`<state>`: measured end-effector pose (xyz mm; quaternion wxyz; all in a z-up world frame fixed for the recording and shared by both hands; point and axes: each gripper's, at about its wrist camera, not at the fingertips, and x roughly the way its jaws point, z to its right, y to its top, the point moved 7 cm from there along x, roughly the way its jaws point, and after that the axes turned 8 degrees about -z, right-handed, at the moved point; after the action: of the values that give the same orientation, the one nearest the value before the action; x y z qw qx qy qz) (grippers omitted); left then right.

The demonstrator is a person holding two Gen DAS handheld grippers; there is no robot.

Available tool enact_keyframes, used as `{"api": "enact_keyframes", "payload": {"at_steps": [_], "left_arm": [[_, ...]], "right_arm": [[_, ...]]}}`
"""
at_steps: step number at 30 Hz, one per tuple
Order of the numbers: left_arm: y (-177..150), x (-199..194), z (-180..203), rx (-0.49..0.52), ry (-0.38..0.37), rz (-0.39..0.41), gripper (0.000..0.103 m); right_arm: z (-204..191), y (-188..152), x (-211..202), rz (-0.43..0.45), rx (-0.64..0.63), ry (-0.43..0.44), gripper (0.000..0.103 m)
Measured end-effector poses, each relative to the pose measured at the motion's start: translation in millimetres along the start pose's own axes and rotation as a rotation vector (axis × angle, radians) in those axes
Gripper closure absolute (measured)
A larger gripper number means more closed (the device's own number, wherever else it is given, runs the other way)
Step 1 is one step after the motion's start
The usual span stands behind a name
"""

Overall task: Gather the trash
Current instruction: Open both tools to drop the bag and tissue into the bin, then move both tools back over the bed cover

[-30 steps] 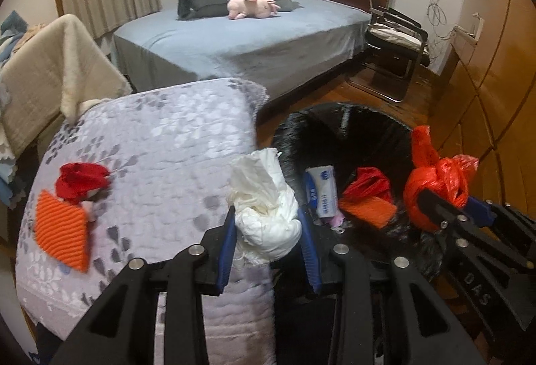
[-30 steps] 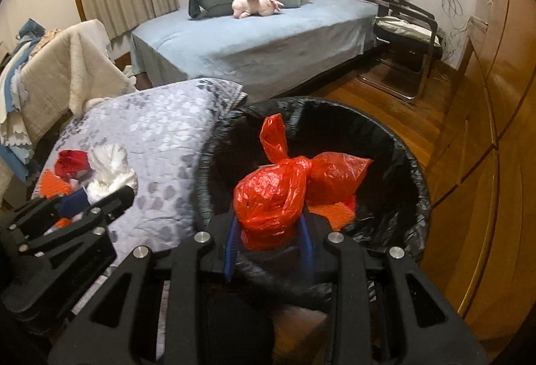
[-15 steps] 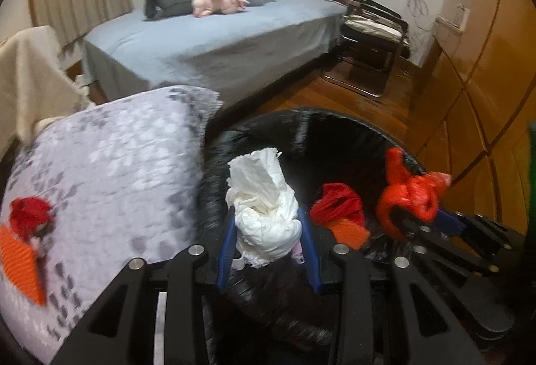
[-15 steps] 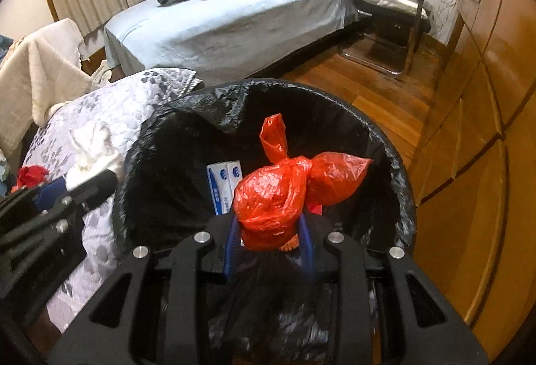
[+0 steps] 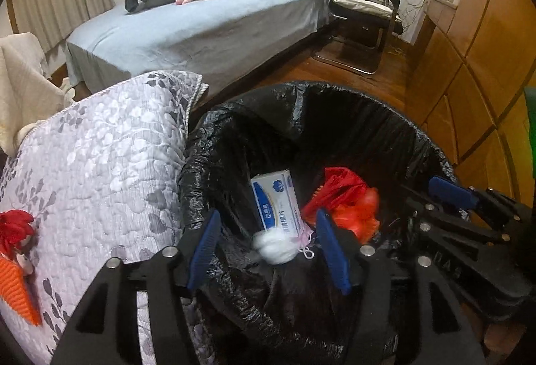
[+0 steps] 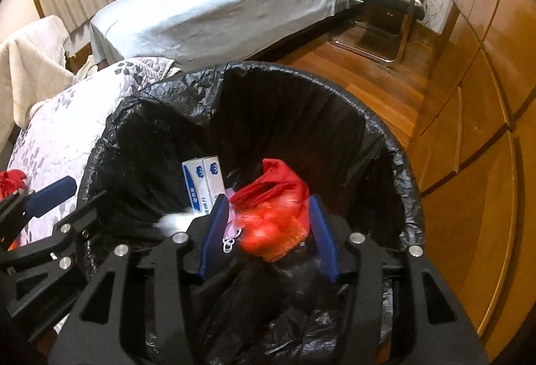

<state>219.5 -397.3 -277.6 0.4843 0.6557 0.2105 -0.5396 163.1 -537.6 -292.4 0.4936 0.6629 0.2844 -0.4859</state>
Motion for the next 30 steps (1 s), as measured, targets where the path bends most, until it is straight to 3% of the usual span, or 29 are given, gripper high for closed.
{"api": "enact_keyframes", "payload": {"at_steps": [8,16,24,28,30], "left_arm": [[2,-26,-20,-0.019,-0.001,0.039,0.044],[-14,-57,-59,-0.047,0.038,0.074,0.038],[-74,-87,-147,-0.101,0.129,0.074,0.036],[-109,-111,-210,-0.153,0.203,0.084,0.024],[-123,-124,-240,-0.182,0.239,0.093,0.022]], "right_arm": [[5,-6,-19,0.021,0.023,-0.013,0.054],[-26,-28,-51,0.052,0.005,0.018,0.054],[-122,-63,-71,0.063,-0.110,0.116,0.054],[-195,-77,-74,0.058,-0.212,0.173,0.054],[-227,-84,-74,0.059,-0.252,0.203,0.054]]}}
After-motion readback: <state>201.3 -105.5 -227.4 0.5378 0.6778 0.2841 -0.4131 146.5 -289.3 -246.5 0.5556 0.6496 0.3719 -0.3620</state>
